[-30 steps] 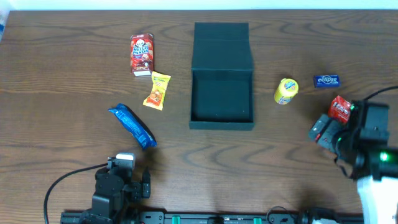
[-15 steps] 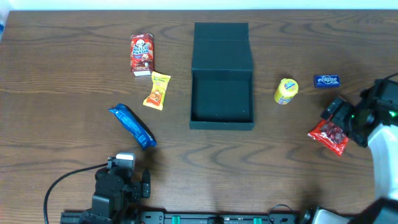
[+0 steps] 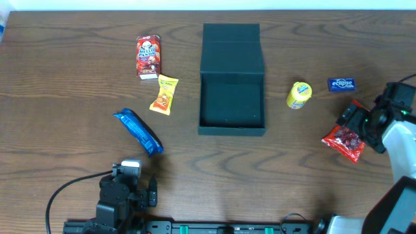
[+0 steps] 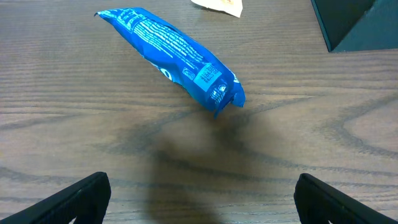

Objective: Pack container
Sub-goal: 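Move the right gripper to the red HACKS bag and grasp it, then lift the HACKS bag with the right gripper and carry it over the box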

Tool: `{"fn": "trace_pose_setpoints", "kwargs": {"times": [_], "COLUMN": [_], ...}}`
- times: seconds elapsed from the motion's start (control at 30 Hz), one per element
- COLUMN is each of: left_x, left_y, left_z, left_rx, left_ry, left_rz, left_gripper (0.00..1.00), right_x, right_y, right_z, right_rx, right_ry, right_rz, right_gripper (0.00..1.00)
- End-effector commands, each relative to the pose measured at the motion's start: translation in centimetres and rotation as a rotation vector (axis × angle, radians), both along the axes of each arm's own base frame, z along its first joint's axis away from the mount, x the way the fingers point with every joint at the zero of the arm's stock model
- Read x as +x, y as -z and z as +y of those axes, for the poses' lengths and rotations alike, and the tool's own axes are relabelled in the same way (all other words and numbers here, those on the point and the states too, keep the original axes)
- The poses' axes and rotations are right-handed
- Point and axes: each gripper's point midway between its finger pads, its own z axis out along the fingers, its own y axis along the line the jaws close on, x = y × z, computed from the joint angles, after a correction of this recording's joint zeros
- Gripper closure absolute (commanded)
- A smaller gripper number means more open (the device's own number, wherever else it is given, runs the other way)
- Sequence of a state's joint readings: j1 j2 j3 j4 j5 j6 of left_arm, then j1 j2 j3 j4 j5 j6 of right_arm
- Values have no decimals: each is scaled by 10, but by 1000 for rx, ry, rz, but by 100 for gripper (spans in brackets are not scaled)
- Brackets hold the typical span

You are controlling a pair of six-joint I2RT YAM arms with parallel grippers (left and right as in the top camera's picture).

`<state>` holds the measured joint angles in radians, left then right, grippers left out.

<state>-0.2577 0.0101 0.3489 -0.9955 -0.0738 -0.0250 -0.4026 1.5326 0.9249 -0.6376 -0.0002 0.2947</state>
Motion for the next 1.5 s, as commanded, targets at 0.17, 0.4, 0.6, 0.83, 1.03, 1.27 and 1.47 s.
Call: {"fn": "trace_pose_setpoints", "kwargs": {"times": [0.17,0.4,0.6,0.83,1.03,1.27,1.47], "left_x": [-4,-4,-4,-4,-4,-4,-4], "left_y": [14,14,14,14,14,14,14], "left_z": [-1,-1,-1,-1,-1,-1,-1], "left_rx": [5,5,5,5,5,5,5], "left_ry": [11,11,11,11,11,11,11], "left_rz": [42,42,42,42,42,42,42], "left_gripper": [4,5,5,4,4,5,5], "right_x": [-1,8,10,6,2,0,1], "right_y": [18,33,36,53,60,62,62], "right_z": [-3,-5,-6,-4,-2,0,3], "right_rx": [3,-5,-6,10,12,15,16], "right_ry": [-47,-69,-72,-72,-73,-73,-84], "right_rz": [-25,-21,-20,12,14,20,23], "right_gripper": [1,1,1,1,1,4,22]}}
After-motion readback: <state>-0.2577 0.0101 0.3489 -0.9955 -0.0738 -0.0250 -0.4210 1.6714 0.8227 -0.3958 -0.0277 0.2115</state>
